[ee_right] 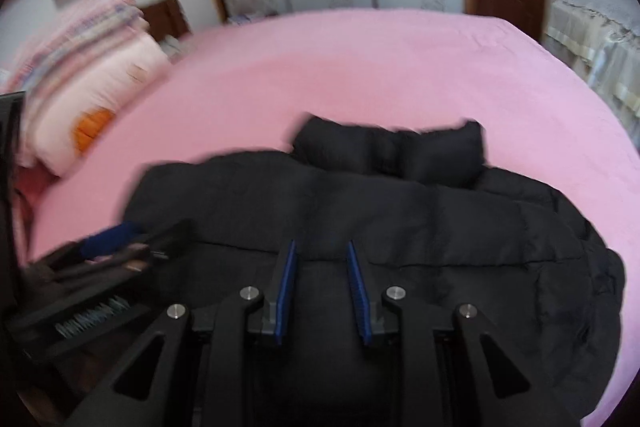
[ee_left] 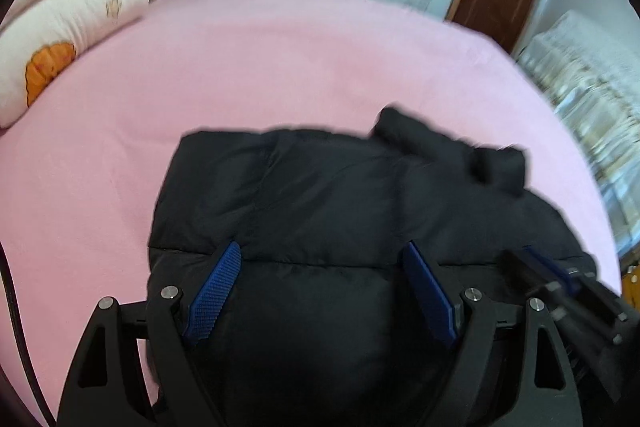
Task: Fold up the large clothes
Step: 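Press the folded jacket flat with both grippers near the collar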
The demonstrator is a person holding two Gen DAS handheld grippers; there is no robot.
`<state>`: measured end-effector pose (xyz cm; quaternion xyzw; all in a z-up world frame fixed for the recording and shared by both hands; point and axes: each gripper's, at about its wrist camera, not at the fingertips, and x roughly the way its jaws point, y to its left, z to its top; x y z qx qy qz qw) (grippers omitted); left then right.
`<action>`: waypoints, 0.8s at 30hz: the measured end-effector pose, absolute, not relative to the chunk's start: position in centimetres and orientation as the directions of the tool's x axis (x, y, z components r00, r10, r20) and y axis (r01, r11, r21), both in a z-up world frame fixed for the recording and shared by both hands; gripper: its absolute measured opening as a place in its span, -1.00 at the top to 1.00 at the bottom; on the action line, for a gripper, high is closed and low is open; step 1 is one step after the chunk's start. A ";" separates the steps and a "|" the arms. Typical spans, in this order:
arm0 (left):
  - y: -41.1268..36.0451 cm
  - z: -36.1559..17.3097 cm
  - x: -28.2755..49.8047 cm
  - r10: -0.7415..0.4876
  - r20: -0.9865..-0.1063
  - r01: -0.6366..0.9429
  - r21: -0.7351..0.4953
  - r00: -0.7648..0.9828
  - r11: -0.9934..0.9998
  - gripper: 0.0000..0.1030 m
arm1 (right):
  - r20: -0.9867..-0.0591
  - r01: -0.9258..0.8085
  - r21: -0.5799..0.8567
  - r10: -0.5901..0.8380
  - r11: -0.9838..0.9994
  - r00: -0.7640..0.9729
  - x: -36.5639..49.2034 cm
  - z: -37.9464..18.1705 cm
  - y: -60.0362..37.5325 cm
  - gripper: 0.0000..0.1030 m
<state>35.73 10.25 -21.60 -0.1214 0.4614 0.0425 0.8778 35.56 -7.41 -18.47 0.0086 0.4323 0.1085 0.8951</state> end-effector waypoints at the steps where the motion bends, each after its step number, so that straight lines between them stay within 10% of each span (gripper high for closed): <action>1: 10.6 -22.3 36.3 -0.031 -0.831 -0.196 -0.167 0.555 0.966 -0.60 | -0.785 -0.152 0.080 0.156 0.985 0.599 36.3 -19.2 -8.6 0.52; 8: 12.9 -24.6 37.8 0.043 -0.847 -0.223 -0.090 0.530 0.971 -0.69 | -0.800 0.120 -0.061 -0.121 0.991 0.588 37.6 -21.8 -20.3 0.55; 24: 13.5 -21.3 34.4 -0.008 -0.857 -0.235 -0.150 0.515 0.960 -0.80 | -0.793 0.193 0.173 0.021 0.966 0.608 34.2 -18.2 -23.8 0.42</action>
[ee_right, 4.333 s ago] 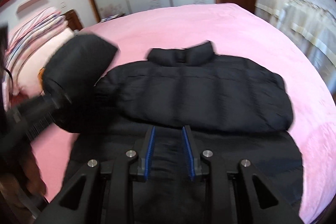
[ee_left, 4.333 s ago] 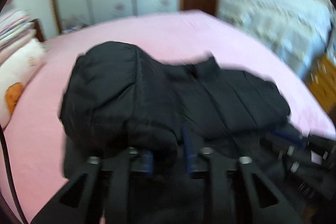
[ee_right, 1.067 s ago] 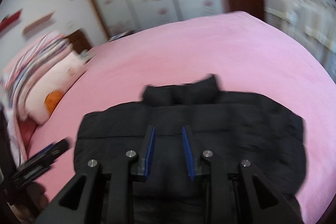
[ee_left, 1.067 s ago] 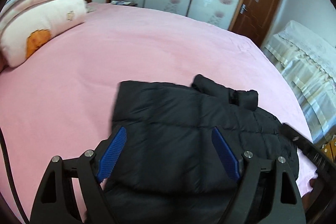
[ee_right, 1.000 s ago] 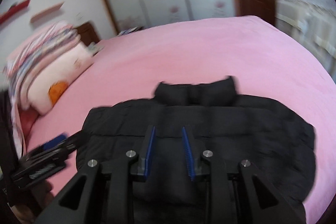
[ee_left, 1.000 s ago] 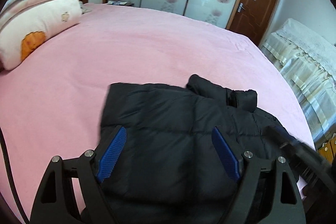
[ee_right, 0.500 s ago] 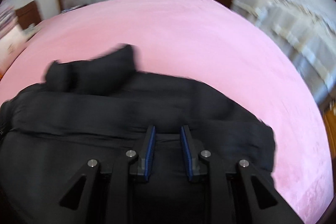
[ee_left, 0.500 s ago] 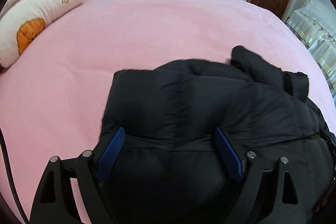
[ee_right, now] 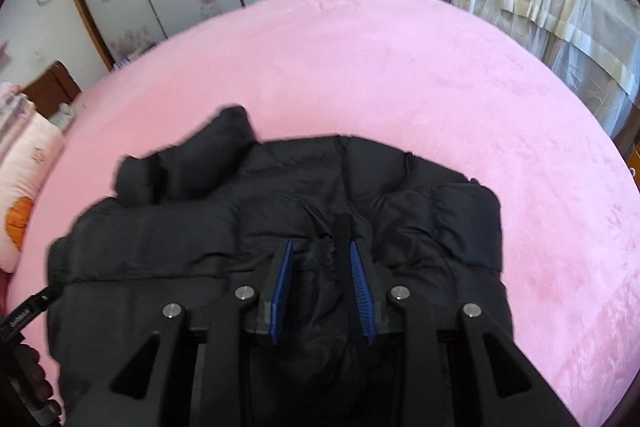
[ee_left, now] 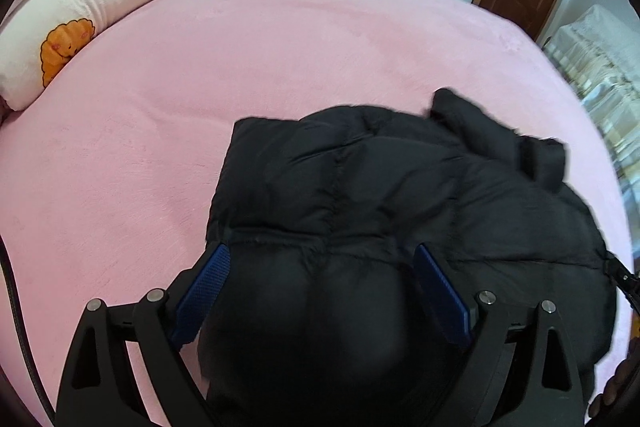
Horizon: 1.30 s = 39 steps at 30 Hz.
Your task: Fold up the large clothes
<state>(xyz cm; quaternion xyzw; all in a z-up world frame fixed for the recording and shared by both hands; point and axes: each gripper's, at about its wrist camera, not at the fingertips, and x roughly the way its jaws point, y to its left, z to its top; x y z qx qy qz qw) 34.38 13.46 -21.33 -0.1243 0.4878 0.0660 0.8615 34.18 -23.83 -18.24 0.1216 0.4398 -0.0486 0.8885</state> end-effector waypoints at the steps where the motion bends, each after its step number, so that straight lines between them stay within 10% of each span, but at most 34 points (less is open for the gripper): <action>1: 13.3 -20.7 33.9 -0.017 -0.853 -0.232 -0.162 0.522 0.959 -0.80 | -0.785 0.184 0.183 0.031 0.966 0.619 33.6 -17.5 -23.6 0.42; 39: 12.6 -0.4 7.8 -0.081 -0.613 -0.106 -0.263 0.786 0.959 -0.80 | -0.500 -0.136 0.120 0.178 0.983 0.848 7.6 -0.3 -17.2 0.42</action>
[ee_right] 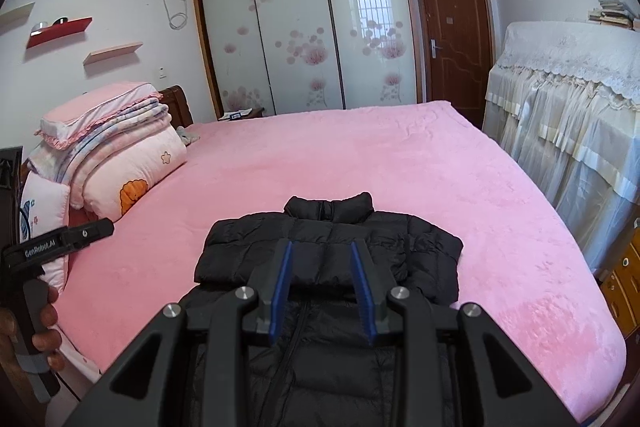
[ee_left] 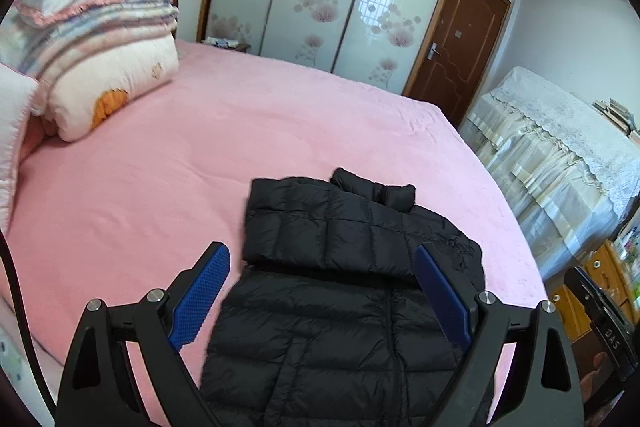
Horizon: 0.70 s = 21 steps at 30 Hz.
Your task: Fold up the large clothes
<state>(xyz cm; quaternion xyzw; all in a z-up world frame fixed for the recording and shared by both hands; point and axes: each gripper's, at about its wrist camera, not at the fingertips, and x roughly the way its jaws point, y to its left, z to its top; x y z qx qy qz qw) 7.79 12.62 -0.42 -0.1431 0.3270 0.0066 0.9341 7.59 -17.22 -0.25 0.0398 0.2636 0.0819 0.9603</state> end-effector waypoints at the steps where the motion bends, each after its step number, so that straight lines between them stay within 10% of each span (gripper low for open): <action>1: 12.6 -0.3 7.3 -0.076 -0.611 -0.104 -0.253 0.788 0.962 -0.80 | -0.494 -0.138 0.110 0.175 0.984 0.852 6.8 -0.2 -17.2 0.42; 21: 12.4 -5.1 0.5 -0.076 -0.681 -0.120 -0.236 0.728 0.964 -0.80 | -0.435 -0.177 0.053 0.182 0.983 0.882 -1.6 -1.4 -17.0 0.35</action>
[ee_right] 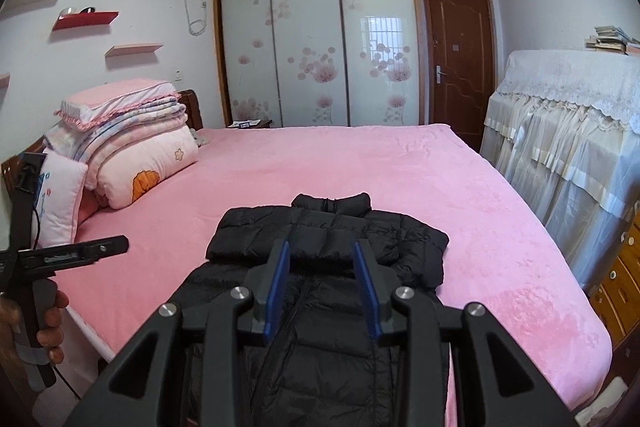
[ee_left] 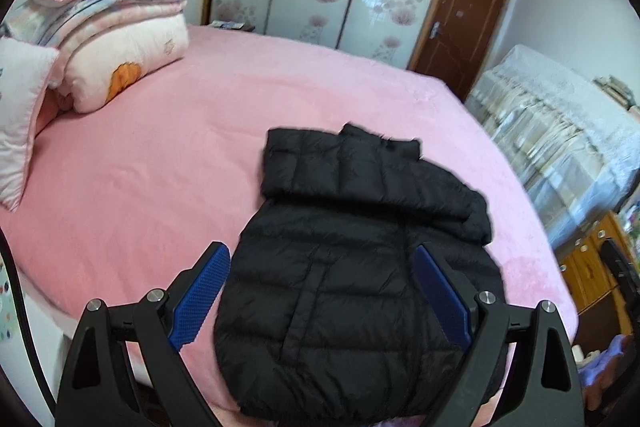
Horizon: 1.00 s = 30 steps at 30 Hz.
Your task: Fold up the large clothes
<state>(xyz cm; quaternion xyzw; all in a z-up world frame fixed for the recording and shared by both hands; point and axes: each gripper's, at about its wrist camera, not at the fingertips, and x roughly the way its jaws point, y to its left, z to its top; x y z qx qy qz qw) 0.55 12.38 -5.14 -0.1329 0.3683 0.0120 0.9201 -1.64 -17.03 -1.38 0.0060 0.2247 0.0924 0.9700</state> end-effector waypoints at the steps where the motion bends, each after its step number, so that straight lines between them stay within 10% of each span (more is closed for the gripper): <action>1: 12.4 -5.7 0.4 -0.070 -0.689 -0.125 -0.229 0.721 0.965 -0.80 | -0.437 -0.183 0.052 0.187 0.982 0.880 -1.9 -1.6 -17.0 0.35; 30: 14.4 -20.8 -2.1 -0.102 -0.856 -0.178 -0.220 0.507 0.959 -0.80 | -0.725 -0.064 0.111 0.125 0.992 0.677 -2.9 -15.7 -23.6 0.30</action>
